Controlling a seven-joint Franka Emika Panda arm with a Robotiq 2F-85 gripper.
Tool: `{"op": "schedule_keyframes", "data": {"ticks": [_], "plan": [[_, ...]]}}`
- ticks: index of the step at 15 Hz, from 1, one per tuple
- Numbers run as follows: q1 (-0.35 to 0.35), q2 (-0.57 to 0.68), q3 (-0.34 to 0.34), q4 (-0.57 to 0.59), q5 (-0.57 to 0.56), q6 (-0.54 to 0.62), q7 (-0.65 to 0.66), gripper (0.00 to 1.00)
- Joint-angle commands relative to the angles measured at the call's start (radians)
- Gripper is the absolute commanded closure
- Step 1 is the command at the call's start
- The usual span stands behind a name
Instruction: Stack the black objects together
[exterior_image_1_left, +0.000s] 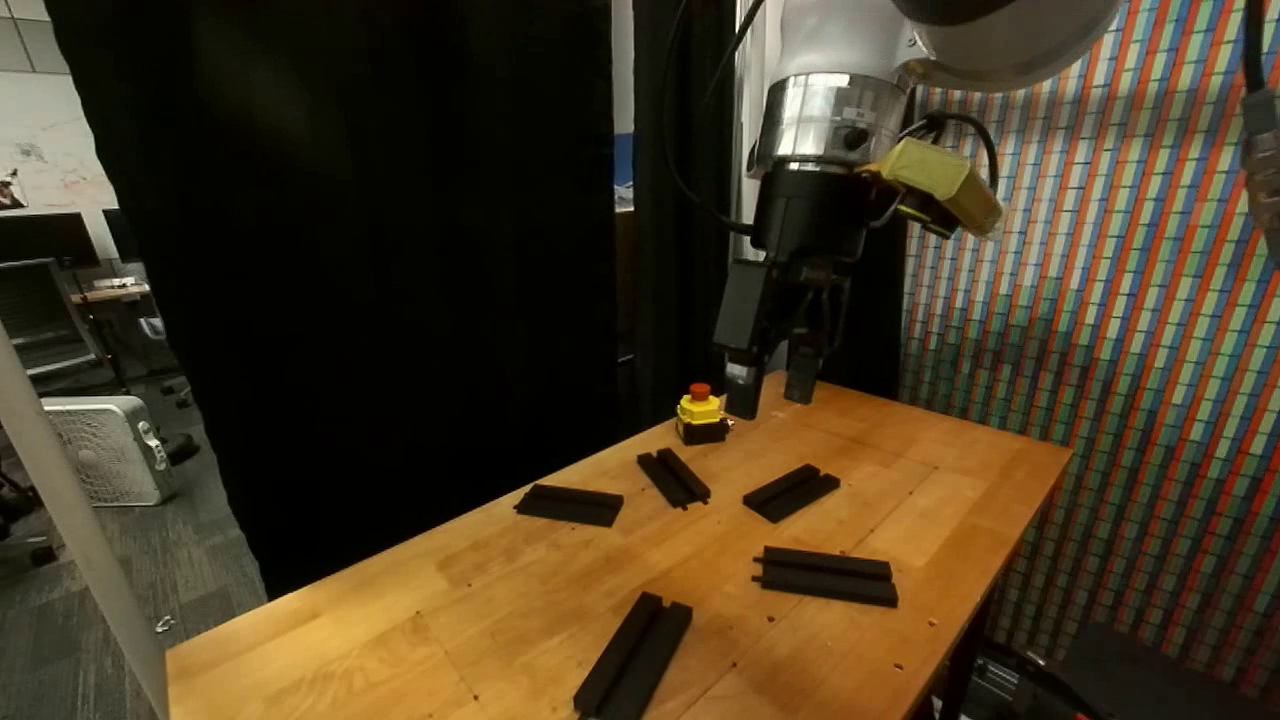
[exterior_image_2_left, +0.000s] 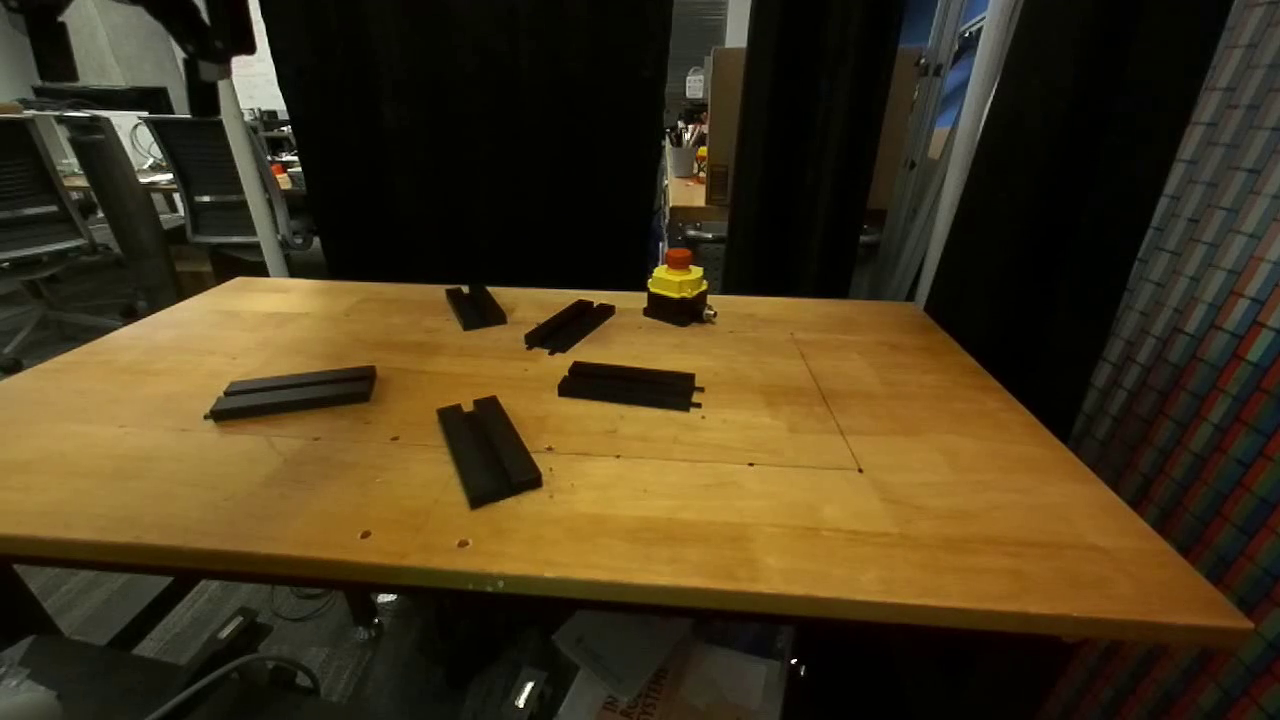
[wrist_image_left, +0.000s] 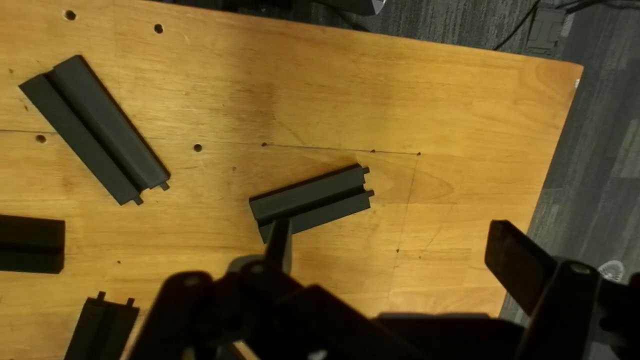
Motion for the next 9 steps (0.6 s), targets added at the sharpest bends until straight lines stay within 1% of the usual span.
{"op": "schedule_keyframes", "data": {"ticks": [1, 2, 4, 7, 9], "plan": [[-0.049, 0.104, 0.017, 0.061, -0.001, 0.053, 0.059, 0.00], [-0.056, 0.132, 0.019, 0.088, 0.008, 0.051, 0.094, 0.00], [-0.066, 0.171, 0.040, 0.155, 0.034, 0.044, 0.216, 0.00], [-0.073, 0.217, 0.096, 0.240, 0.051, 0.053, 0.432, 0.00], [-0.076, 0.232, 0.140, 0.274, 0.046, 0.068, 0.585, 0.00]]}}
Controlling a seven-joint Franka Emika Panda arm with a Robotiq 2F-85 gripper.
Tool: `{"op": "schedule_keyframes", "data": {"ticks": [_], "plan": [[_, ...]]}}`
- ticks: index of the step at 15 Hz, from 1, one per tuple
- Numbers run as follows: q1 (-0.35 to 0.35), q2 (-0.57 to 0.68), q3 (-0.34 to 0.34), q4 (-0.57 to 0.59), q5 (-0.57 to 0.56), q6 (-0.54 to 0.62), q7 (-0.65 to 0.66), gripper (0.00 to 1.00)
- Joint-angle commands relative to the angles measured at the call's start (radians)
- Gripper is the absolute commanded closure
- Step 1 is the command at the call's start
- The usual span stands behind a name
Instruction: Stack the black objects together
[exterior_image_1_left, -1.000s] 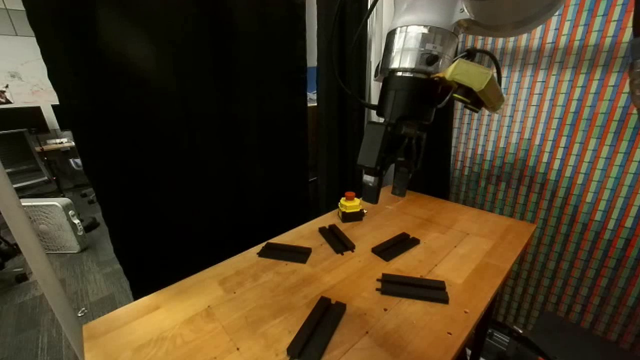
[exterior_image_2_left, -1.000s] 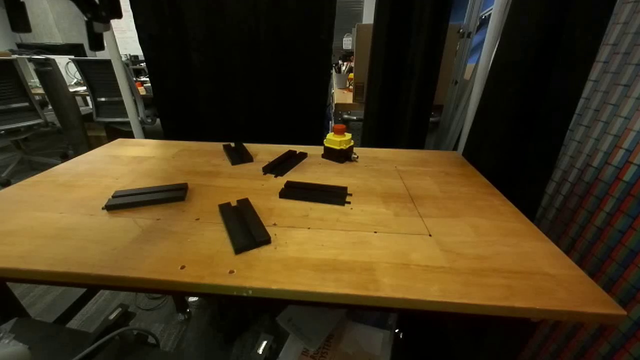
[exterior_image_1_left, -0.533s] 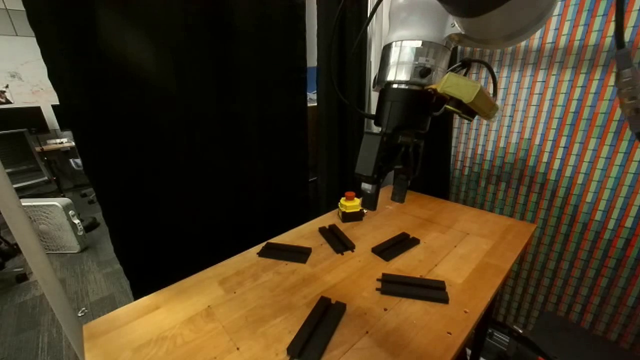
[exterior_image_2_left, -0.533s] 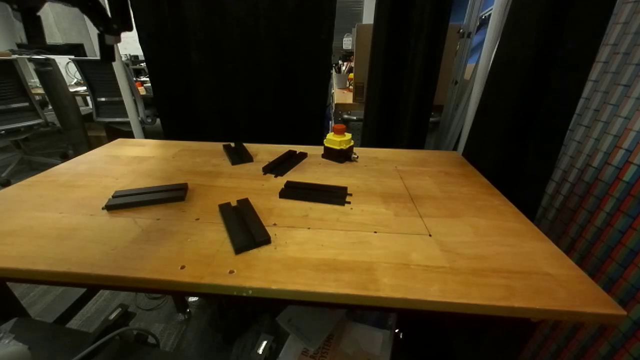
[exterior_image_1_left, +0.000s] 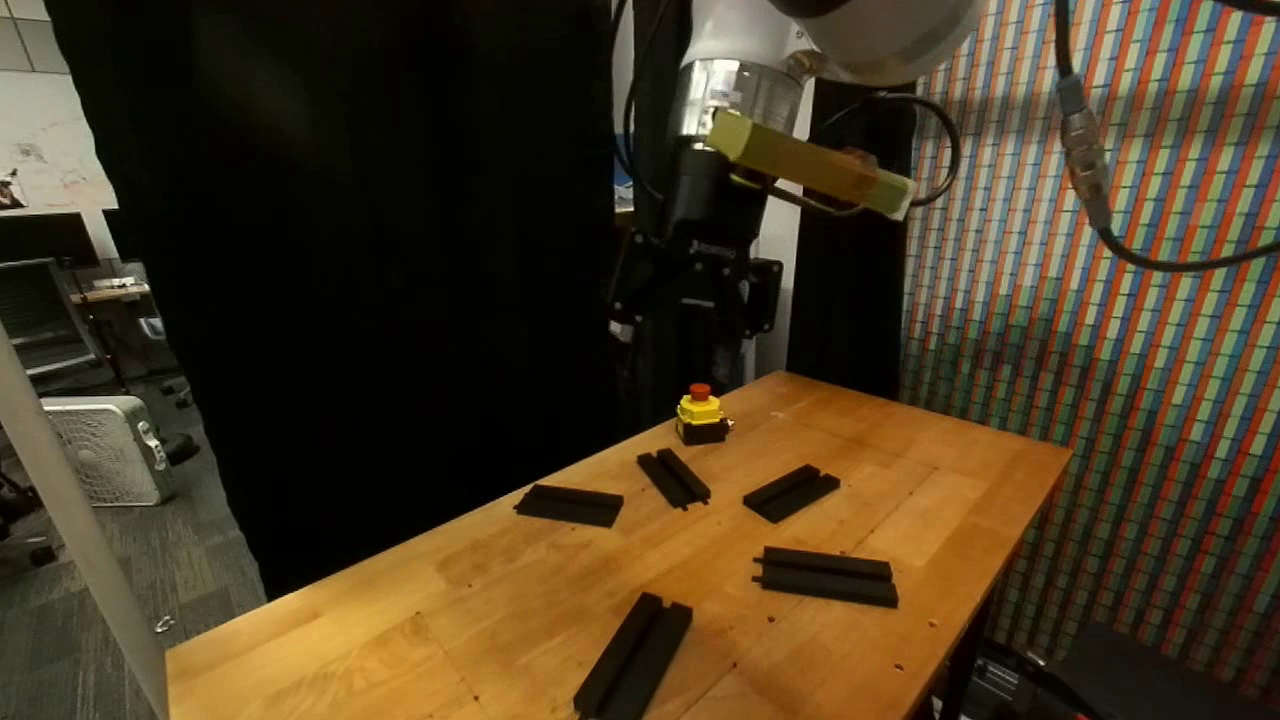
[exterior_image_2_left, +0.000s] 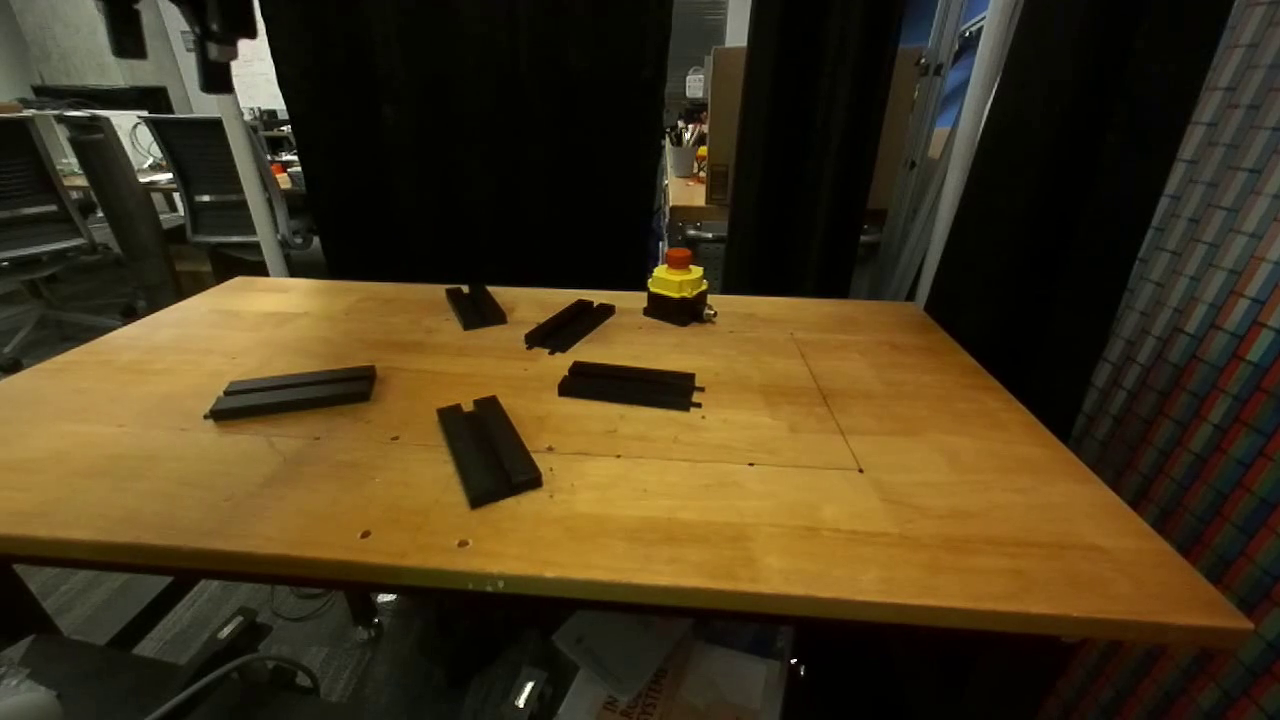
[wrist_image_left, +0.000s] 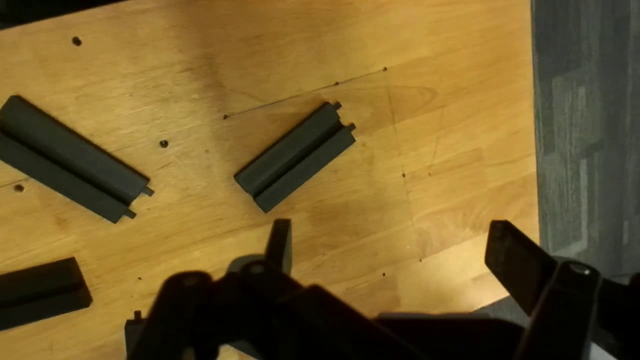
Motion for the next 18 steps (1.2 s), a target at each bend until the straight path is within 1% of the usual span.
{"op": "schedule_keyframes", "data": {"ticks": [1, 3, 6, 9, 11, 14, 18], "plan": [[-0.018, 0.039, 0.088, 0.088, 0.019, 0.022, 0.267, 0.00], [-0.018, 0.048, 0.138, 0.086, -0.008, 0.058, 0.425, 0.00], [-0.015, 0.062, 0.187, 0.071, -0.034, 0.105, 0.638, 0.00], [-0.021, 0.090, 0.213, 0.057, -0.104, 0.130, 0.828, 0.00], [-0.018, 0.115, 0.212, 0.042, -0.151, 0.128, 0.923, 0.00], [-0.001, 0.159, 0.192, 0.016, -0.165, 0.156, 0.983, 0.00], [0.011, 0.216, 0.177, -0.032, -0.159, 0.268, 1.011, 0.00]]}}
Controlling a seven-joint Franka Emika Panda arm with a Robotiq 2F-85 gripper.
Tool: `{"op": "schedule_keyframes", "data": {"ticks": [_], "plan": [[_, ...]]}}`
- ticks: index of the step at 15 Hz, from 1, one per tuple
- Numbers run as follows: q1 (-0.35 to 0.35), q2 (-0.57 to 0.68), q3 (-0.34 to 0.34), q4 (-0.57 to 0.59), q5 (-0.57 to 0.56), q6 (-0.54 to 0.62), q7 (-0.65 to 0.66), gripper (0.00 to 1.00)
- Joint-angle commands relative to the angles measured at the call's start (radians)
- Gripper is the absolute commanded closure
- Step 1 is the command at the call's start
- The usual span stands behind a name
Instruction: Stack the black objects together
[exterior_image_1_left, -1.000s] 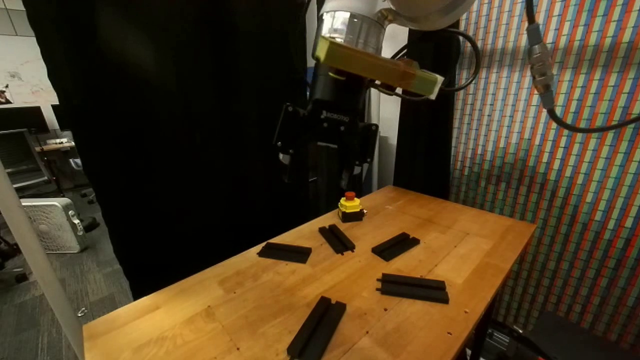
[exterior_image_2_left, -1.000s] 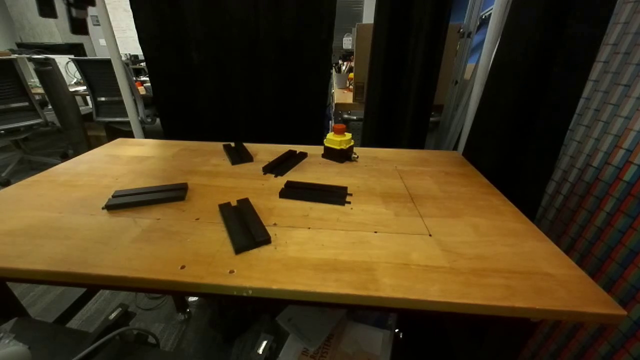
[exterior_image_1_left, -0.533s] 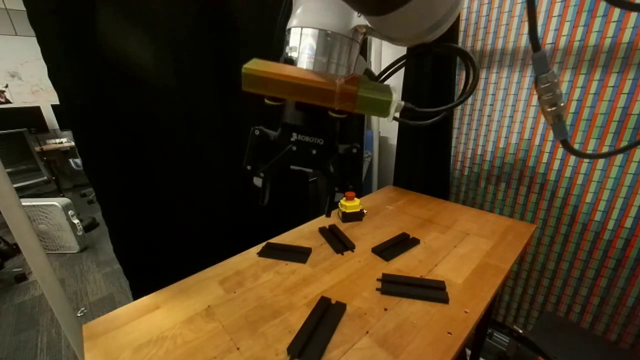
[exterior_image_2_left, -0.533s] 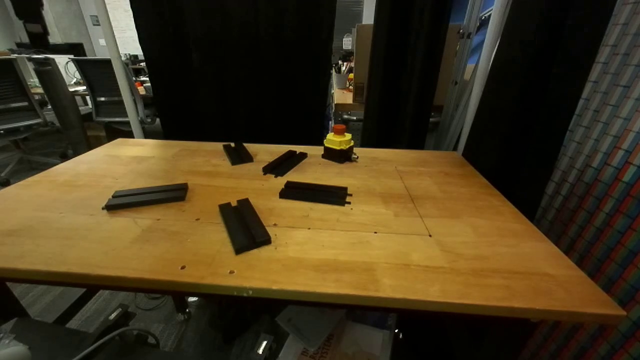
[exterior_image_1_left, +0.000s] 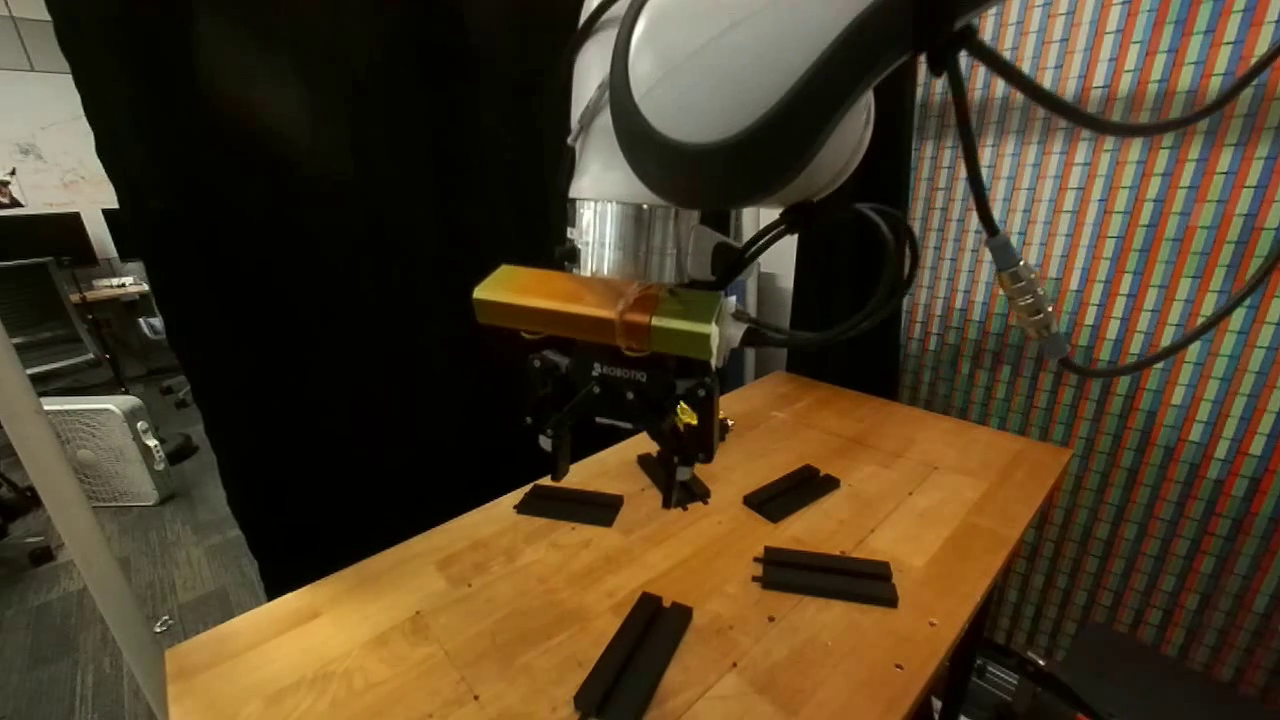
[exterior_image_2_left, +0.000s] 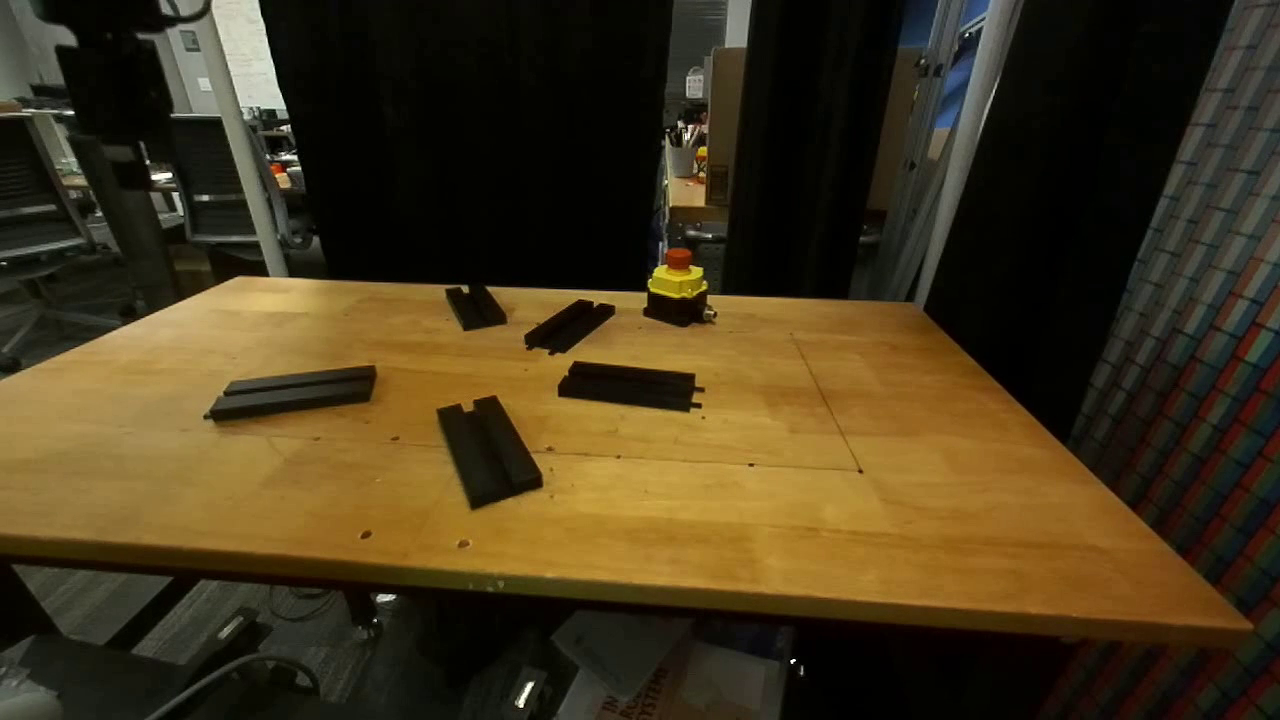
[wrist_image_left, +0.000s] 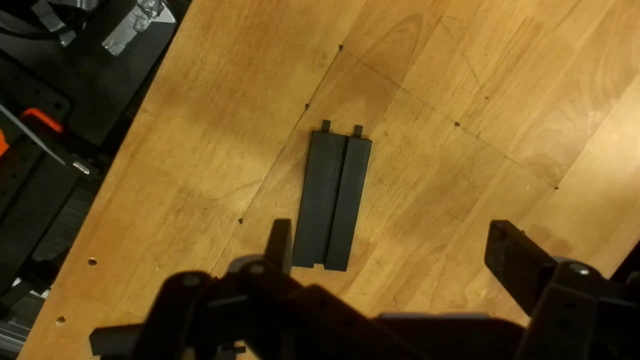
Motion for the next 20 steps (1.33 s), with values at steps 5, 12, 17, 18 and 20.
{"op": "schedule_keyframes", "data": {"ticks": [5, 12, 17, 18, 20], "plan": [[0.023, 0.110, -0.025, -0.076, -0.038, 0.199, 0.059, 0.00], [0.029, 0.210, -0.065, -0.107, -0.121, 0.258, 0.113, 0.00], [0.040, 0.277, -0.106, -0.099, -0.184, 0.284, 0.172, 0.00], [0.044, 0.290, -0.113, -0.097, -0.190, 0.294, 0.179, 0.00], [0.054, 0.323, -0.128, -0.093, -0.208, 0.317, 0.197, 0.00]]}}
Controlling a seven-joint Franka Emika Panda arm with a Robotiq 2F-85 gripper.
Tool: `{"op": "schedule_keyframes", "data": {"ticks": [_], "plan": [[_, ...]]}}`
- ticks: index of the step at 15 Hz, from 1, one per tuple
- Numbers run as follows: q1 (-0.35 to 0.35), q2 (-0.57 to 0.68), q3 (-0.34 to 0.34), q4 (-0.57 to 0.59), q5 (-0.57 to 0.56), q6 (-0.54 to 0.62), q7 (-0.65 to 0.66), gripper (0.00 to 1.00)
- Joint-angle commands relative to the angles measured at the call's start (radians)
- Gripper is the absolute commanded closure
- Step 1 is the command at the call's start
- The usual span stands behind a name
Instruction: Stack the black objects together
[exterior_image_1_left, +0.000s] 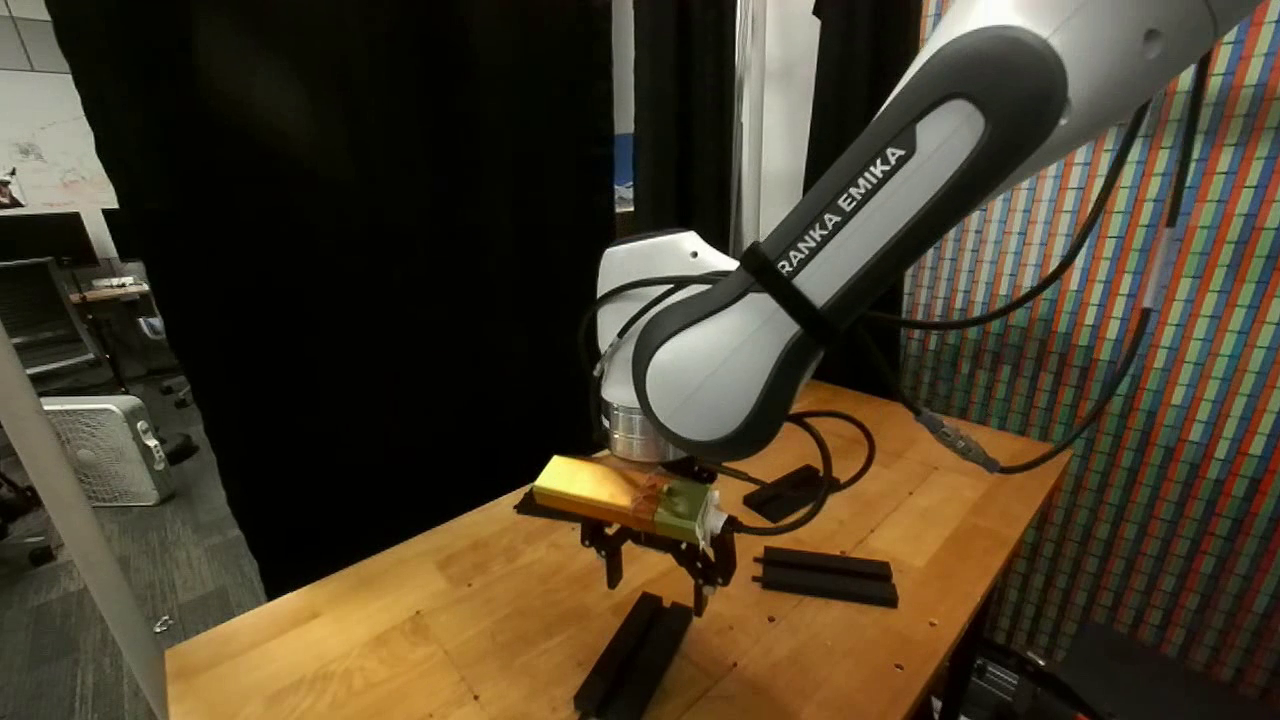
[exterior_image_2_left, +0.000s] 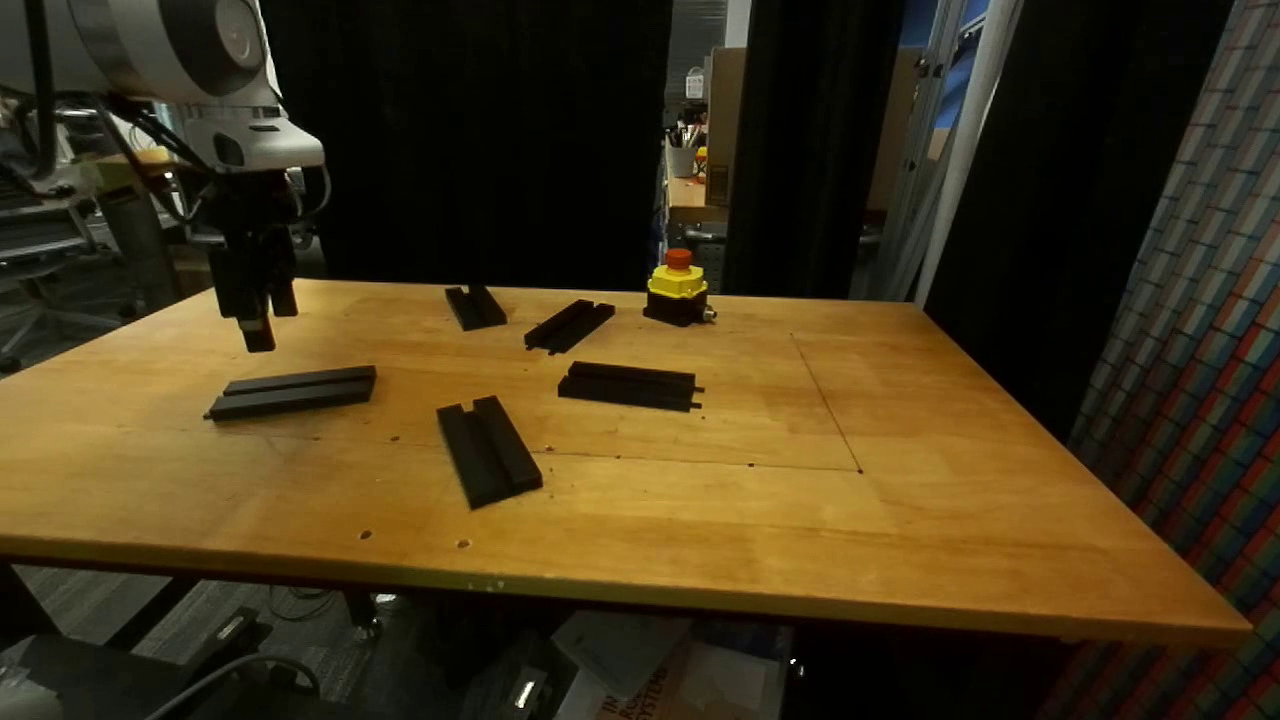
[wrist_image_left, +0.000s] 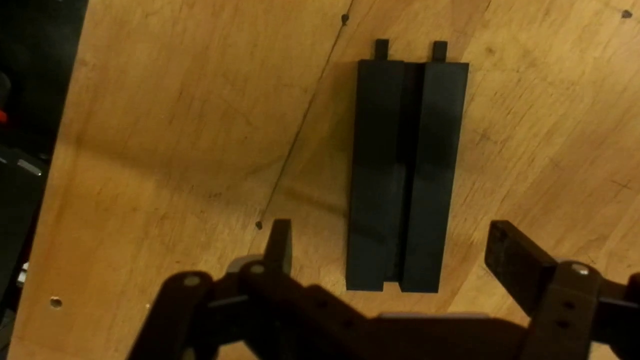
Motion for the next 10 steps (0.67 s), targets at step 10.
{"op": "schedule_keyframes", "data": {"ticks": [10], "plan": [[0.095, 0.147, -0.093, 0.027, -0.081, 0.169, 0.100, 0.00]]}}
